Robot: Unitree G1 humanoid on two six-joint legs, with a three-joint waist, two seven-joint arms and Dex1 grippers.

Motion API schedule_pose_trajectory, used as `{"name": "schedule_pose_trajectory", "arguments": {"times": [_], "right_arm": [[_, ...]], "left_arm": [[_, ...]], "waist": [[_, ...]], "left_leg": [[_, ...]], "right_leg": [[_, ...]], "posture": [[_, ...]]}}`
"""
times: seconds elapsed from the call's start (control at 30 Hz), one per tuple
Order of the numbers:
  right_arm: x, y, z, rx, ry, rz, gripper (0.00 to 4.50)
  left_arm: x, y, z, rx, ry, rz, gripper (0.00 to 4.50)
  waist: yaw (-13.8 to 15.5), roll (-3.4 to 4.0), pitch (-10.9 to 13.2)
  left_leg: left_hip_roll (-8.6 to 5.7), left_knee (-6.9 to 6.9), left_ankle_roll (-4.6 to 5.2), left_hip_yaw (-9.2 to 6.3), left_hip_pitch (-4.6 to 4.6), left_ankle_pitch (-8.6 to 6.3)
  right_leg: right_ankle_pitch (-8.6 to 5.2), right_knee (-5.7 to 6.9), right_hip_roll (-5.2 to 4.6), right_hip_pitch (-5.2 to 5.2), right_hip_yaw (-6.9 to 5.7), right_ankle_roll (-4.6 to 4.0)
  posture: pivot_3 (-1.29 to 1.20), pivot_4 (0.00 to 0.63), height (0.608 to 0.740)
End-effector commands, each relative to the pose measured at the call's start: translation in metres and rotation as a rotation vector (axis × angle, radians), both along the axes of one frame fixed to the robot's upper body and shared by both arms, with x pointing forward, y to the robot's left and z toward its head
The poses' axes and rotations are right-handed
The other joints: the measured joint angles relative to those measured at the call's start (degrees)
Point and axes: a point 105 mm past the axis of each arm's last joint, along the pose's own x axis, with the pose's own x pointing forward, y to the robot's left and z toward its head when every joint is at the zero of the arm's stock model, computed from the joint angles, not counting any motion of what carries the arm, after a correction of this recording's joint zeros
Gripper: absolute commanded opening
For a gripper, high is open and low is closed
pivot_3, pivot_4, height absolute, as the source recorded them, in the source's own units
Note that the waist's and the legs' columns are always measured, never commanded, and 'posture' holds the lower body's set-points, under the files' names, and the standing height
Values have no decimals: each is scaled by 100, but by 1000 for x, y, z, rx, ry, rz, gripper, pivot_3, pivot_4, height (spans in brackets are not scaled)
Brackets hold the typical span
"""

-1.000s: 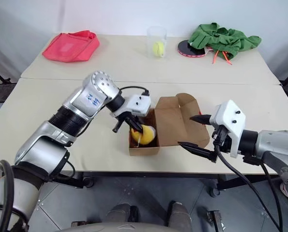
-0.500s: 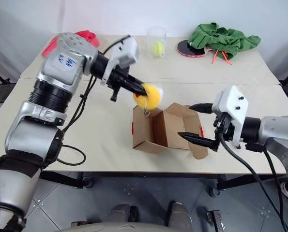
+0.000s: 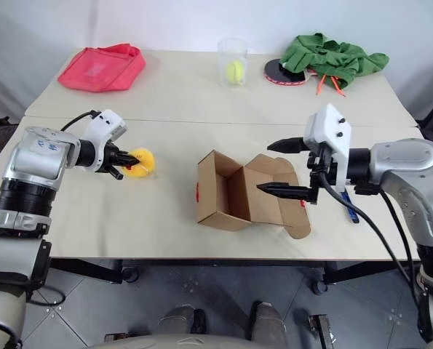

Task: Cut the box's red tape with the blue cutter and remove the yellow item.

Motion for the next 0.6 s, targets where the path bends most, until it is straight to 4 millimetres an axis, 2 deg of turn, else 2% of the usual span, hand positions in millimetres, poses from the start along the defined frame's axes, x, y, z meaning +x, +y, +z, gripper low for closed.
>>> {"name": "schedule_pose_trajectory", "arguments": {"times": [0.03, 0.17, 0.47, 0.6], "right_arm": [[1, 1, 11, -6, -53, 27, 4500], [4, 2, 12, -10, -54, 44, 4500], [7, 0, 13, -16, -57, 50, 4500], [11, -4, 15, -24, -62, 42, 4500]], "left_arm": [[-4, 19, 7, 41, -47, 103, 5], [-11, 21, 0, 16, -10, 136, 5], [-23, 23, 19, -14, -13, 156, 2655], [-31, 19, 38, -39, -44, 122, 3973]], "waist": [[13, 0, 0], [-3, 0, 0], [-15, 1, 0], [-19, 0, 0]], "left_leg": [[-2, 0, 1, 2, 3, 0], [2, -1, -4, 5, 7, 0], [3, -8, -8, 10, 12, 1], [3, -9, -8, 11, 12, 0]], "right_leg": [[0, -4, -1, 2, 3, 1], [1, 3, 0, 2, -5, 1], [1, 4, 1, 0, -4, 1], [1, 2, 1, 0, -3, 1]], "posture": [[0, 150, 740], [0, 150, 740], [0, 150, 740], [0, 150, 740]]}}
